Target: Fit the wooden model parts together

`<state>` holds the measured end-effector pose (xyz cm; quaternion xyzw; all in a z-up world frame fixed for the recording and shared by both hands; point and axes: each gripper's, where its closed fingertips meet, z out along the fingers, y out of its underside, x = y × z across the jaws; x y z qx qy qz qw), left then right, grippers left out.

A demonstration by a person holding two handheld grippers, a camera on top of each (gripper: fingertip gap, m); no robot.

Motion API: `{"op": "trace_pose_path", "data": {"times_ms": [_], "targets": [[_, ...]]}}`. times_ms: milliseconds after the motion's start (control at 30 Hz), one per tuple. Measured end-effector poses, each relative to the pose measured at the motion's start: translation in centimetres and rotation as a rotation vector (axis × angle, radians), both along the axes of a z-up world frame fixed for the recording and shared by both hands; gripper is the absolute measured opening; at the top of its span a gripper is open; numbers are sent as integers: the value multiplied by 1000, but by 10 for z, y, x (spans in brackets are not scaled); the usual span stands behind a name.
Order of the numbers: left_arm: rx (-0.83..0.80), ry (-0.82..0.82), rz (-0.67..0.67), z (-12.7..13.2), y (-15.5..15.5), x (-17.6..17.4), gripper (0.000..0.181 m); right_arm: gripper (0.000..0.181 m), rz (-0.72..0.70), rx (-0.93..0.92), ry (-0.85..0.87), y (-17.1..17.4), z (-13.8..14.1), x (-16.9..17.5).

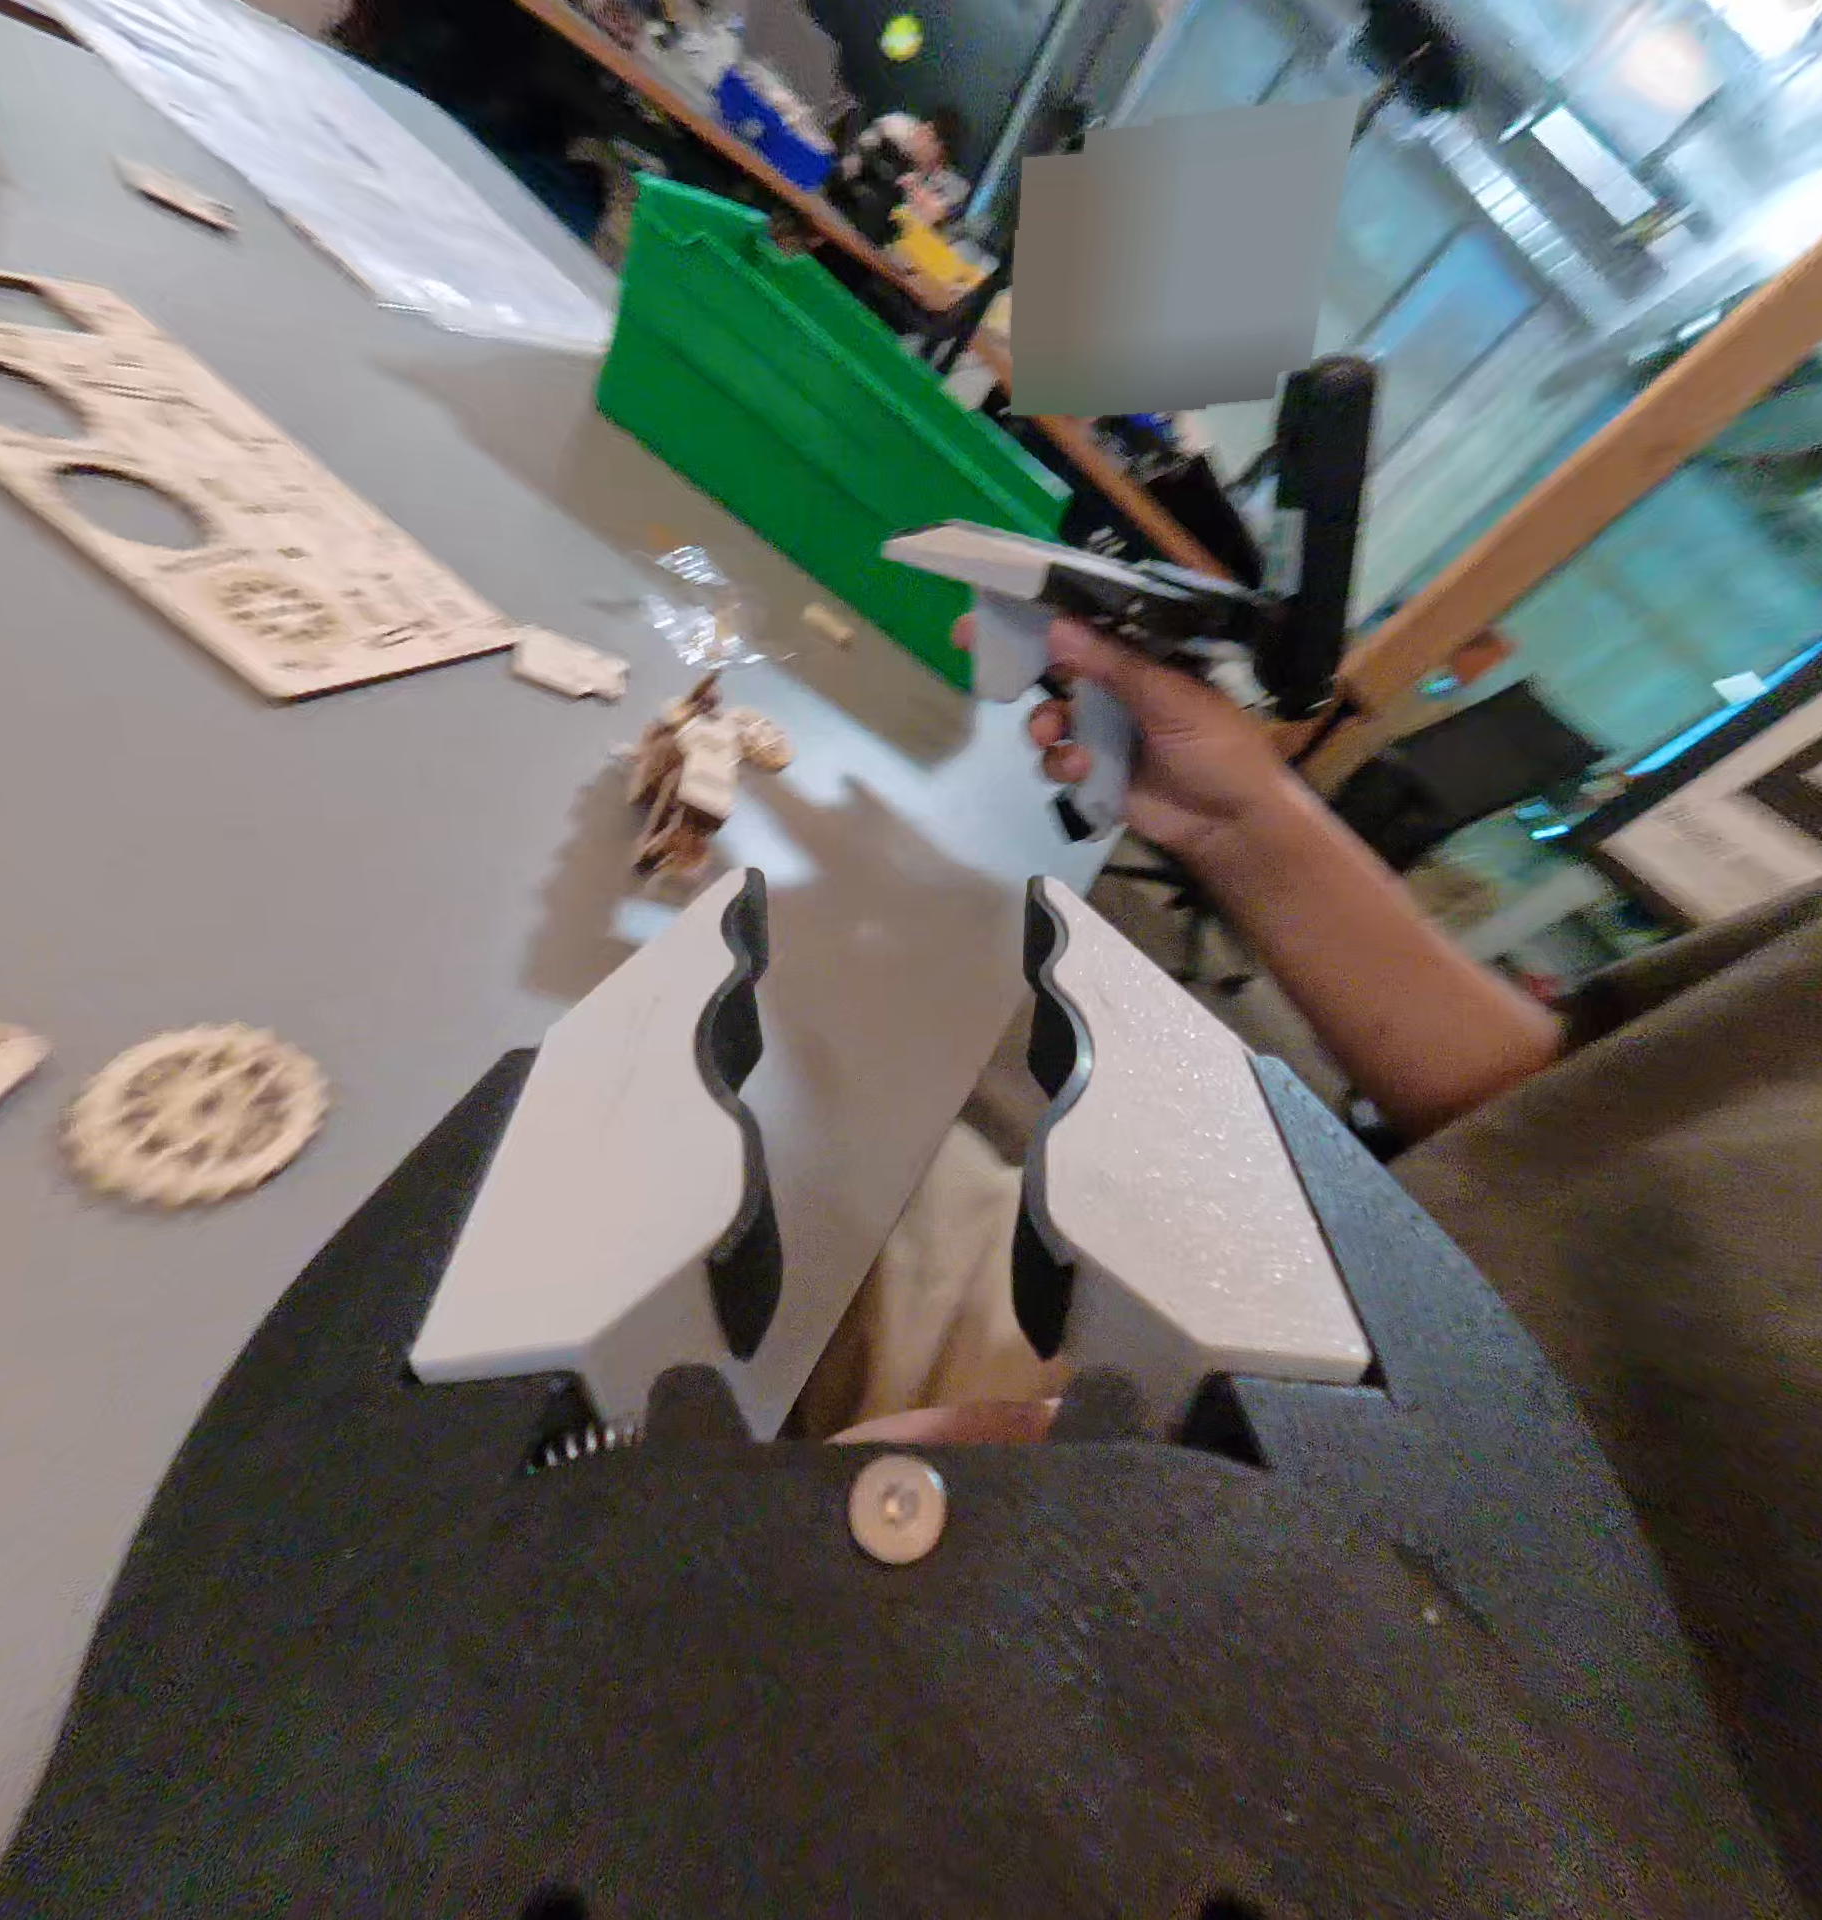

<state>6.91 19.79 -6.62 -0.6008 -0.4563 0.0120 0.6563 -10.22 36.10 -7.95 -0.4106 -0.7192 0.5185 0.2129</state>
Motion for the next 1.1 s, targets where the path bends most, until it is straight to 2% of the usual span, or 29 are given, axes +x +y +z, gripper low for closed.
{"op": "trace_pose_path", "data": {"times_ms": [100,167,267,367,467,533,700,767,900,1100], "targets": [[134,8,-87,24,18,-24,49,34,-29,121,5,4,-5,-27],[118,13,-86,31,15,-44,52,29,-27,167,2,-3,-9,-50],[100,87,-63,51,10,-65,54,30,-2,225,-78,-16,-25,-85],[-22,136,-36,57,8,-91,54,34,18,197,-169,-27,-34,-105],[-65,158,-21,59,12,-109,53,36,64,160,-175,-33,-28,-110],[-67,149,5,52,12,-121,52,35,83,220,-178,-27,-33,-106],[-18,95,227,29,-9,-163,46,36,63,369,-154,-12,-48,-112],[-18,104,258,29,-9,-172,46,37,75,316,-159,-21,-43,-119],[-75,202,267,38,-2,-178,44,38,111,187,-232,-37,-37,-130],[-209,302,286,29,-2,-169,40,36,91,317,-181,-19,-35,-121]]}}
